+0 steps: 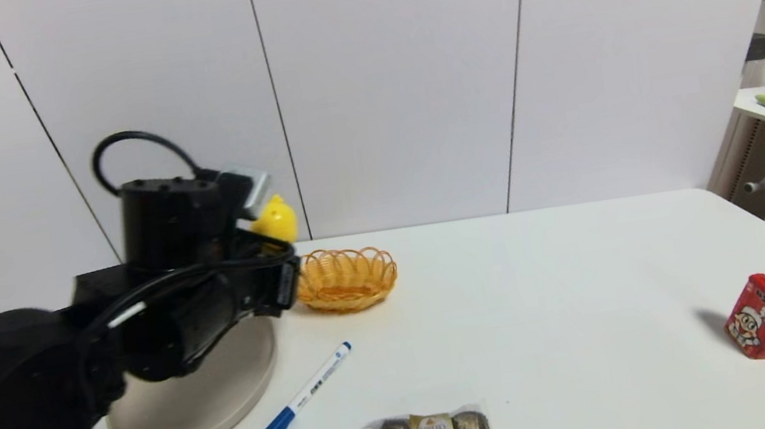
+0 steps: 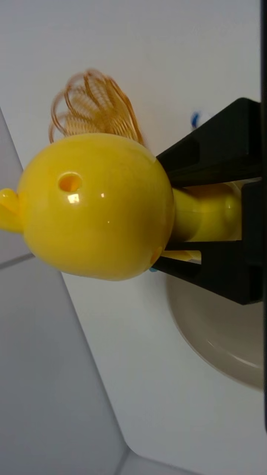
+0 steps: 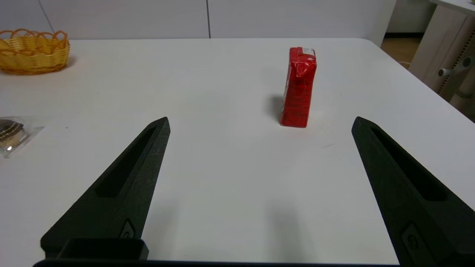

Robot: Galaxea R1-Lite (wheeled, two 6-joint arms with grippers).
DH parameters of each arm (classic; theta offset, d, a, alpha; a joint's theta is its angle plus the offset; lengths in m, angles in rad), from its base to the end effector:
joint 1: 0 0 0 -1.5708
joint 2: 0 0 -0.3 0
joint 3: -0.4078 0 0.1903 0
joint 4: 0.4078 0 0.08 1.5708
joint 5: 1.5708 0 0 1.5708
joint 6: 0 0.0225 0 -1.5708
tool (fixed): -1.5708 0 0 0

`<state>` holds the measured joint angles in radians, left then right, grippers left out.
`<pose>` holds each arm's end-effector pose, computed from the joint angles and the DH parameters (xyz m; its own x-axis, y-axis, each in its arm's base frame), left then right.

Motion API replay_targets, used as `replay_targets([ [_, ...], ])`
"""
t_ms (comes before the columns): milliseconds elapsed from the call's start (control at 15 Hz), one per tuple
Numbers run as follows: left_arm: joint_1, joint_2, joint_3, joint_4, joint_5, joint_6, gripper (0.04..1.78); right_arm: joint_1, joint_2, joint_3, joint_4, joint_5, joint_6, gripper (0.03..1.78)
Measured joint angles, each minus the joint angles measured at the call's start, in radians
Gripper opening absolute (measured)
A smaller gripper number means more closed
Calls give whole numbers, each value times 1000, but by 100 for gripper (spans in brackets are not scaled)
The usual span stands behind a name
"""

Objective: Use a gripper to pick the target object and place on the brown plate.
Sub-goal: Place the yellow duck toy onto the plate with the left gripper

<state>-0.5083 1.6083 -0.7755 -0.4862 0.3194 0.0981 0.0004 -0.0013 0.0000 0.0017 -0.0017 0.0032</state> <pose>0.2480 -0.1301 0.1869 0.9329 -0.1603 -0.3225 0.2322 0.9523 0.1983 -0.0229 0.0000 0.0753 1.0000 -0.0013 -0.0004 0.0013 1.0000 0.0032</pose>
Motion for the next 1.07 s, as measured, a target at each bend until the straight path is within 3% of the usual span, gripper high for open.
replay_targets([
  [200, 146, -126, 219, -96, -29, -3, 44, 0, 0, 0, 0, 0, 0, 169],
  [333, 193, -161, 341, -192, -36, -32, 44, 0, 0, 0, 0, 0, 0, 169],
  [533, 214, -117, 443, -387, -38, -58, 44, 0, 0, 0, 0, 0, 0, 169],
  [800, 218, 23, 471, -627, -38, -61, 44, 0, 0, 0, 0, 0, 0, 169],
  [1067, 217, 160, 473, -757, -38, -60, 44, 0, 0, 0, 0, 0, 0, 169],
])
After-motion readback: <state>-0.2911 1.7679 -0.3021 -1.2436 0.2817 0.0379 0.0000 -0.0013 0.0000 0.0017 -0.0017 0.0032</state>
